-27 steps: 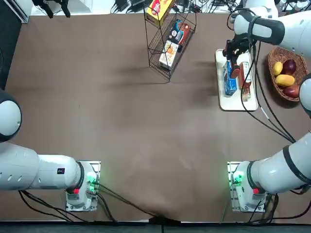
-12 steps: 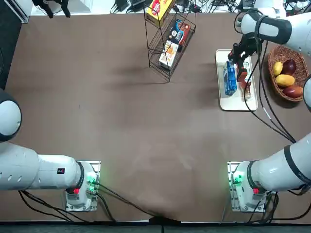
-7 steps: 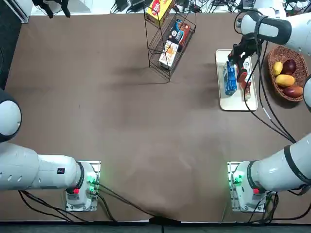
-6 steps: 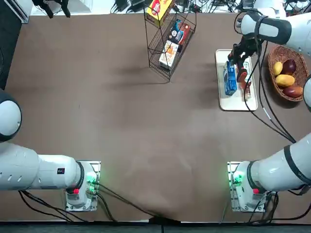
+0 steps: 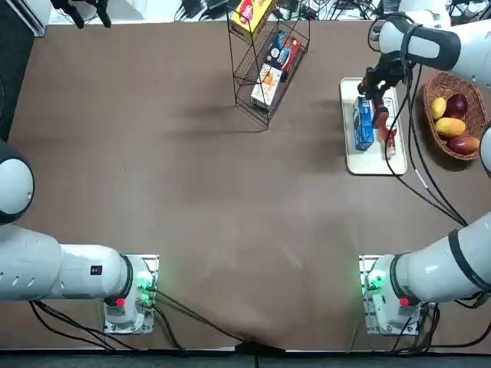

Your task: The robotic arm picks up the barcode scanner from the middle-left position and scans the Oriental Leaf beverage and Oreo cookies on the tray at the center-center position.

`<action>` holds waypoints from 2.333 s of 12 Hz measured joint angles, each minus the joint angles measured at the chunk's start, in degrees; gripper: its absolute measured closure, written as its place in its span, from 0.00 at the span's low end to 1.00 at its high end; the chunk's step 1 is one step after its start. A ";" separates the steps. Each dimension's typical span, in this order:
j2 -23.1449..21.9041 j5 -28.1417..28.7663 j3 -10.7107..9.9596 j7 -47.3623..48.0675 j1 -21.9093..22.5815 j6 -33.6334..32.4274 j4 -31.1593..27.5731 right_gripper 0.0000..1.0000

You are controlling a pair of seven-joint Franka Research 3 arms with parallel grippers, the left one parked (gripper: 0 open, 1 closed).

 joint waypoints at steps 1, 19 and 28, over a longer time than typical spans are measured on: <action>-0.20 0.08 0.35 0.93 0.72 0.08 0.05 0.58; 9.85 0.11 1.28 20.20 12.93 19.79 -1.59 0.58; 10.19 0.11 1.27 20.23 13.03 26.00 -5.31 0.58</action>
